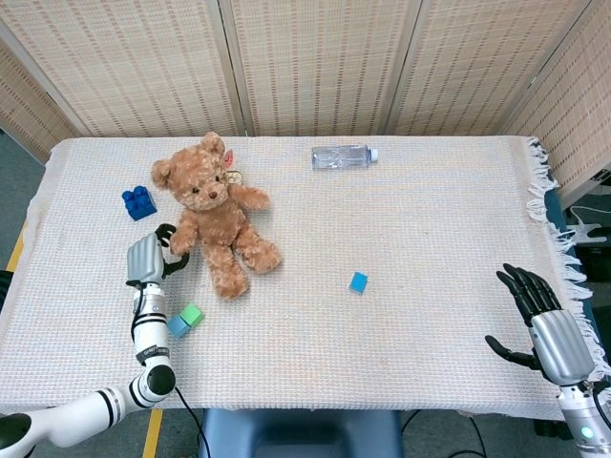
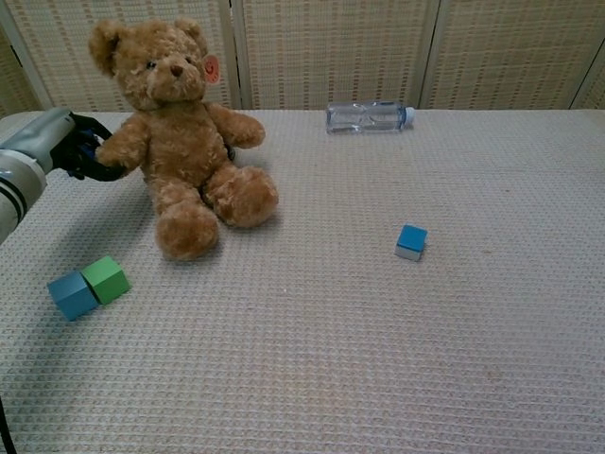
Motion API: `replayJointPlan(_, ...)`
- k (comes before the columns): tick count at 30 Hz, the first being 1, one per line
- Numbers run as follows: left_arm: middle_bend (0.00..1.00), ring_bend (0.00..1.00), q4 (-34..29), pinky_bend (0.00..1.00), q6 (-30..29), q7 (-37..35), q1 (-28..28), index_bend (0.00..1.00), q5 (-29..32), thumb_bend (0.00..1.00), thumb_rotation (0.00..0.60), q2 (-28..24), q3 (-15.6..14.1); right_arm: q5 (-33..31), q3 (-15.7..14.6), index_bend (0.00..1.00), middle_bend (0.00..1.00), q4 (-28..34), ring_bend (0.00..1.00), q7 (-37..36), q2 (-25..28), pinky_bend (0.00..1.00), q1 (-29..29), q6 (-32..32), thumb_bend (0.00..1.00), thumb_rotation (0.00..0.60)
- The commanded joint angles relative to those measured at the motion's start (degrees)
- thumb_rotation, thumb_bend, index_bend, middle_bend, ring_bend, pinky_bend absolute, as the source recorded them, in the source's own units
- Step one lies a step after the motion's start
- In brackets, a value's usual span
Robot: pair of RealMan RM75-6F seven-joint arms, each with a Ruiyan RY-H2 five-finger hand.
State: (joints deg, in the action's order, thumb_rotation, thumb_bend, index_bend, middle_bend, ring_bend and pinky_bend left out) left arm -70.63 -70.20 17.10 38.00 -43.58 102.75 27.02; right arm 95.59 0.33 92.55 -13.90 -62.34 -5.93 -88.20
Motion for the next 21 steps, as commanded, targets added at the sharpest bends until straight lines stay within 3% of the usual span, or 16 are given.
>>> replayJointPlan(1,0.44,0.40,1.02,0.41,-2.62,-3.47,-0.13,0.39,-4.27,0.33,0.600,0.83,-0.35,-0.03,-0.02,0.00,0.01,0.02,0.00,0.03,-0.01,0.08,-0.03,0.10,0.10,0.600)
replayJointPlan(11,0.45,0.40,-1.12,0.41,1.24,1.00,-0.42,0.39,0.44,0.33,0.600,-0.57,-0.52,0.01,-0.05,0.00,0.01,0.08,0.00,-0.08,0.02,0.08,0.00,0.01,0.10,0.600)
replayJointPlan(21,0.45,0.40,2.07,0.41,-2.74,-5.16,-0.49,0.39,-6.97,0.33,0.600,1.23,-1.24,0.00,-0.05,0.00,0.01,0.10,0.00,-0.16,0.04,0.08,-0.02,0.03,0.10,0.600)
